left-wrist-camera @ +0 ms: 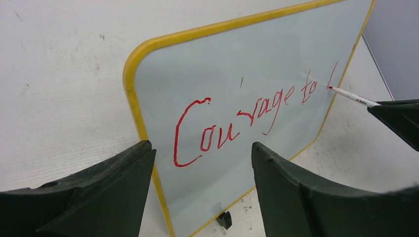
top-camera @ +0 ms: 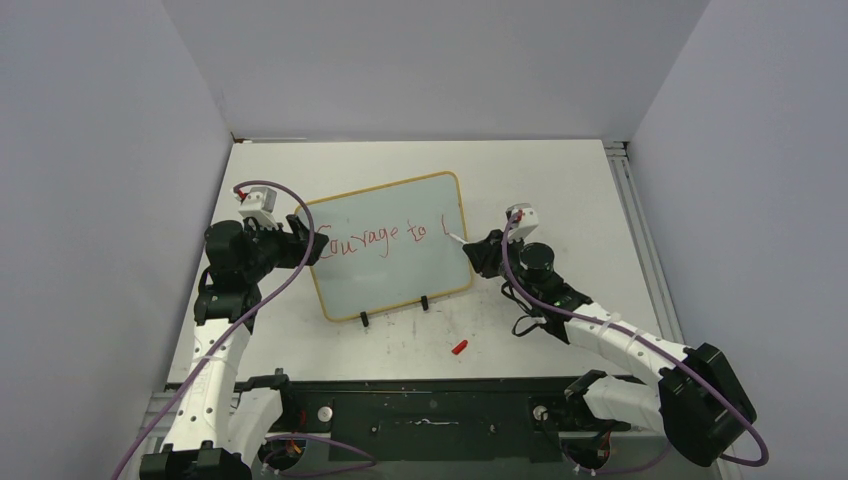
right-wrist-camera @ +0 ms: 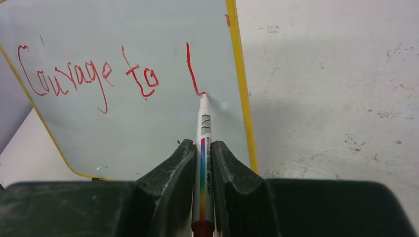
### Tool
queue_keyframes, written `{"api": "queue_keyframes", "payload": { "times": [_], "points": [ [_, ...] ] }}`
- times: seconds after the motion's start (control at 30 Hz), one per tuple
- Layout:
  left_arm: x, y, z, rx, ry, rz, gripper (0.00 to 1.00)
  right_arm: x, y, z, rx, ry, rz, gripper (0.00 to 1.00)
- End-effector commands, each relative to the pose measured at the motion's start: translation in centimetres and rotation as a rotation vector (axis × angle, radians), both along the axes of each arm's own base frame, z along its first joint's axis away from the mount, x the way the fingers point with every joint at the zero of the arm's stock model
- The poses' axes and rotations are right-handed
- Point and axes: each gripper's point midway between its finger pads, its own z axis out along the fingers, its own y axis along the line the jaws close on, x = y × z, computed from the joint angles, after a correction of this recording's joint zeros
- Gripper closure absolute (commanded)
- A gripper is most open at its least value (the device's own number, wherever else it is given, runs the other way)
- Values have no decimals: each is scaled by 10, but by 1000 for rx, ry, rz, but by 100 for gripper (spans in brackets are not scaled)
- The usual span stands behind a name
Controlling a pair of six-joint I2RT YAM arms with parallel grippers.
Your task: Write a sentence on the whiteboard
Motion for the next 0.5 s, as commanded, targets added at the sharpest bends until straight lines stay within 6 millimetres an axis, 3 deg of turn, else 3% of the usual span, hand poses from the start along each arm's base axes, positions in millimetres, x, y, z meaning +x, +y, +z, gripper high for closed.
{"api": "queue_keyframes", "payload": {
  "times": [0.0,0.47],
  "points": [
    [4,0,26,-5,-89,-9,30,13,1,32,22,-82,-30,95],
    [4,-1,26,-5,-89,-10,30,20,10,39,30,-97,-5,95]
  ]
}}
